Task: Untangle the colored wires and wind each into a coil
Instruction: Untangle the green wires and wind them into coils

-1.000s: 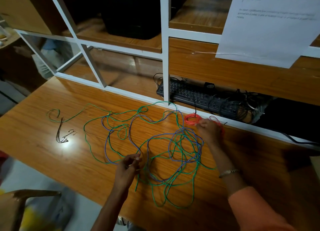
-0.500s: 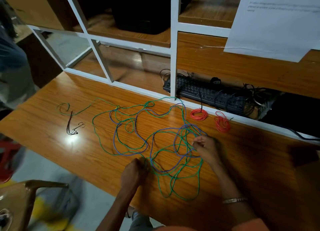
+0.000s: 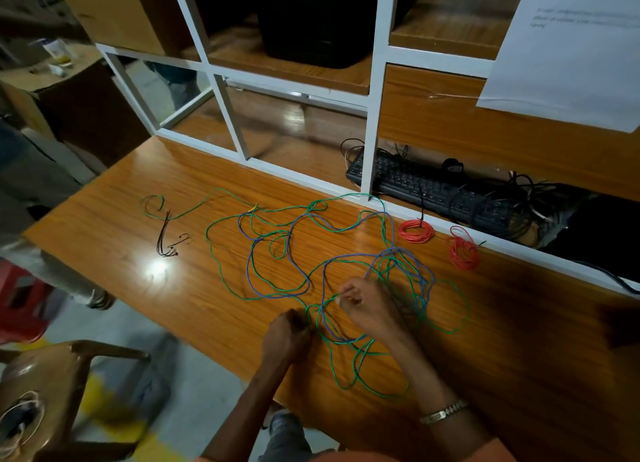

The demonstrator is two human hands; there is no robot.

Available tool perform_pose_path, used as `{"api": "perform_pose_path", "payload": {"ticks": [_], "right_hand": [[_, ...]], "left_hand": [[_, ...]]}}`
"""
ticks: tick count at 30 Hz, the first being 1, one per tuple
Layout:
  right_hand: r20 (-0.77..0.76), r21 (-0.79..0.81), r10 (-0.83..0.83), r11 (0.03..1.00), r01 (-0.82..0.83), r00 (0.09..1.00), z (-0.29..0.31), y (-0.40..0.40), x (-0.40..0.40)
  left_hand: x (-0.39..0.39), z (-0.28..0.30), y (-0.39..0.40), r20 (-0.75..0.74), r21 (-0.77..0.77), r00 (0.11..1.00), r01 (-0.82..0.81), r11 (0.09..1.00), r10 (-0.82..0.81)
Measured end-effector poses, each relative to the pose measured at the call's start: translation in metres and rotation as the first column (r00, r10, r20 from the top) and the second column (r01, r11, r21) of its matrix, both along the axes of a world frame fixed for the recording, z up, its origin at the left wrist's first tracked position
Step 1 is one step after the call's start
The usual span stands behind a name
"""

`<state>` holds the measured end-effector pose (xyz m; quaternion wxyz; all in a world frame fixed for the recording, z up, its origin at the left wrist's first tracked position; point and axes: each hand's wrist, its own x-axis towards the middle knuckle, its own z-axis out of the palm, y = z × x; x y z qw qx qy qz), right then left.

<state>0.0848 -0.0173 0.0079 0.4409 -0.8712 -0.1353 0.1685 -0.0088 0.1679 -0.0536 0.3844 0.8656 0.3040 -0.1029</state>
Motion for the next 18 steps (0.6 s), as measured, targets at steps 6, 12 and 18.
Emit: {"api": "perform_pose_path", "payload": {"ticks": [6, 12, 18], "right_hand": [[0.050, -0.029, 0.182, 0.983, -0.181, 0.982, -0.004, 0.038, -0.016], [0.122, -0.430, 0.293, 0.877, -0.216, 0.948, -0.014, 0.070, -0.005], [0.049, -0.593, 0.383, 0.754, -0.282, 0.922, -0.002, 0.078, -0.001]], "left_hand": [[-0.006, -0.003, -0.002, 0.073, -0.006, 0.993, -0.089, 0.996, 0.089], [-0.009, -0.006, 0.001, 0.123, -0.030, 0.988, -0.095, 0.995, 0.098], [-0.008, -0.008, -0.004, 0.104, -0.014, 0.989, -0.109, 0.994, 0.110]]}}
